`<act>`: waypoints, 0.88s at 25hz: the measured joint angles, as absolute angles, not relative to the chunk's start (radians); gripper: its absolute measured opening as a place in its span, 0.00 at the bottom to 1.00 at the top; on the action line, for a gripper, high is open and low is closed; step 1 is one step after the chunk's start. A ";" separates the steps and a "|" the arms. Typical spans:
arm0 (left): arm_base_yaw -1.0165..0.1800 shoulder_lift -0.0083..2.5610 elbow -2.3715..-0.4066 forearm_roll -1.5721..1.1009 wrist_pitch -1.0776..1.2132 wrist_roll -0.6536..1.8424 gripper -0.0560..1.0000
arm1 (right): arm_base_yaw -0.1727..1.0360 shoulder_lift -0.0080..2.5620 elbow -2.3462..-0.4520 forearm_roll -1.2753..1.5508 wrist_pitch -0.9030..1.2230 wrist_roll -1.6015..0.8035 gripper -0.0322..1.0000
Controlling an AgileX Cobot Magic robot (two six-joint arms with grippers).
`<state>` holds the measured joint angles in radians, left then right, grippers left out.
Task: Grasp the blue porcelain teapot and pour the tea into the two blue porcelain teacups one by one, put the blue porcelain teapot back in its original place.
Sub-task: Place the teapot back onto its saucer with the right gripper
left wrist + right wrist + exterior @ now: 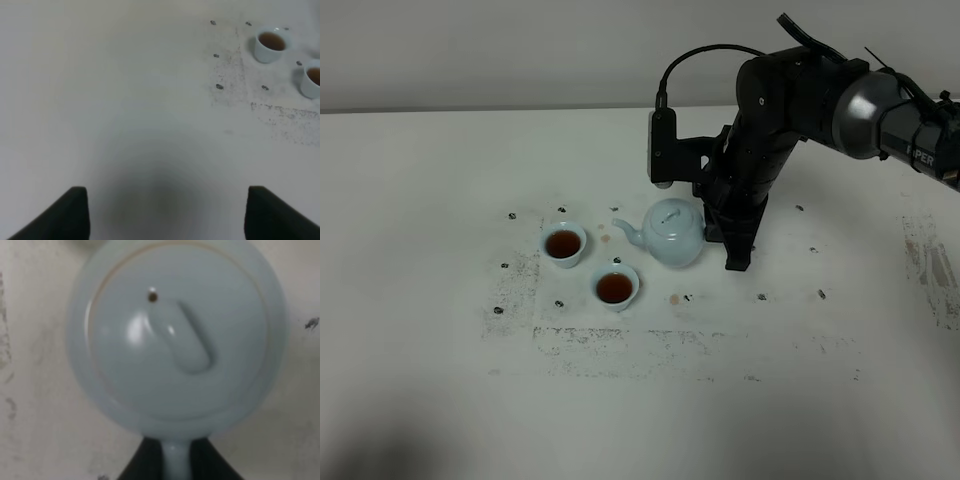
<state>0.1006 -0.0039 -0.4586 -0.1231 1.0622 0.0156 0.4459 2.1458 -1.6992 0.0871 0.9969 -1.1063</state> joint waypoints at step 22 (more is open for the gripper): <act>0.101 -0.004 -0.459 -0.123 1.062 0.016 0.64 | 0.317 1.940 -1.620 0.176 1.189 -1.063 0.07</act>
